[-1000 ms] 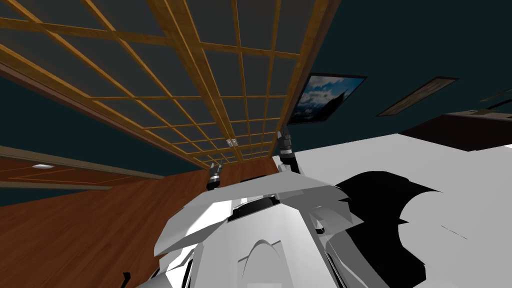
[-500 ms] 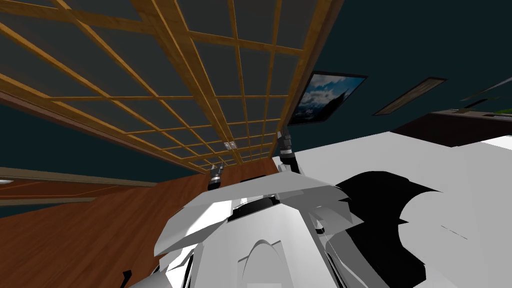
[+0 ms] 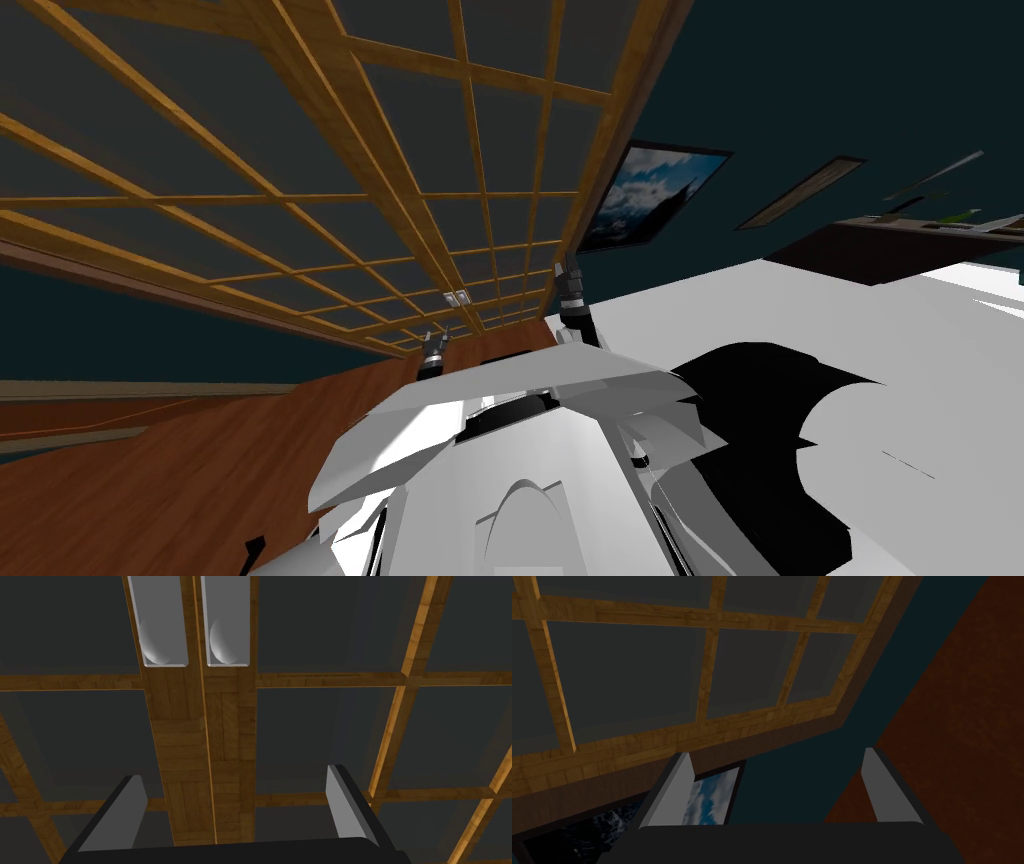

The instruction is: Pull the door open

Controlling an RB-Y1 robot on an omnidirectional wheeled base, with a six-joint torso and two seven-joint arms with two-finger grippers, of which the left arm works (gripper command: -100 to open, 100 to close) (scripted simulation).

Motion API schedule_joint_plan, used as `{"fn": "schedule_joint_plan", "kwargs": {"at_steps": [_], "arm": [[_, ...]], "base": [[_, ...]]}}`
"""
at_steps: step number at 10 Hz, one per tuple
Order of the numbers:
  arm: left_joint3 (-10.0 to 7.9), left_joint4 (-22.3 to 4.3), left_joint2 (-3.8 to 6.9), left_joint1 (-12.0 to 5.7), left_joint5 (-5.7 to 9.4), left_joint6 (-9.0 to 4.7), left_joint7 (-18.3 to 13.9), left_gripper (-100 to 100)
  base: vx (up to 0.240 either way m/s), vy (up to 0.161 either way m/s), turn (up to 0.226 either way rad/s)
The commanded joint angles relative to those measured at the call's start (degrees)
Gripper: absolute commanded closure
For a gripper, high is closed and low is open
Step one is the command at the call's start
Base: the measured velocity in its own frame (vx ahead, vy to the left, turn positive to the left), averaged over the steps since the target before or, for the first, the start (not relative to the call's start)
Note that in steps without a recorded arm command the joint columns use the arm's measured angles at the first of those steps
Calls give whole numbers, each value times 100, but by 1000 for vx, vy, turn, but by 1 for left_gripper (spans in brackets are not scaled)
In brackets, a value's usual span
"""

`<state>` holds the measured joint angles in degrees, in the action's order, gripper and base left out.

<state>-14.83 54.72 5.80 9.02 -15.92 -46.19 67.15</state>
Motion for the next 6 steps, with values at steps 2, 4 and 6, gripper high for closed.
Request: {"fn": "schedule_joint_plan", "kwargs": {"at_steps": [2, 4, 6], "arm": [[-53, -267, -21, -92, -34, -104, 211, -100], [-100, -502, -41, -197, -70, -184, 406, -100], [-145, -530, -13, -88, -45, -147, 386, -100]], "base": [[122, 33, -55], [167, 24, -99], [5, 4, 33]]}}
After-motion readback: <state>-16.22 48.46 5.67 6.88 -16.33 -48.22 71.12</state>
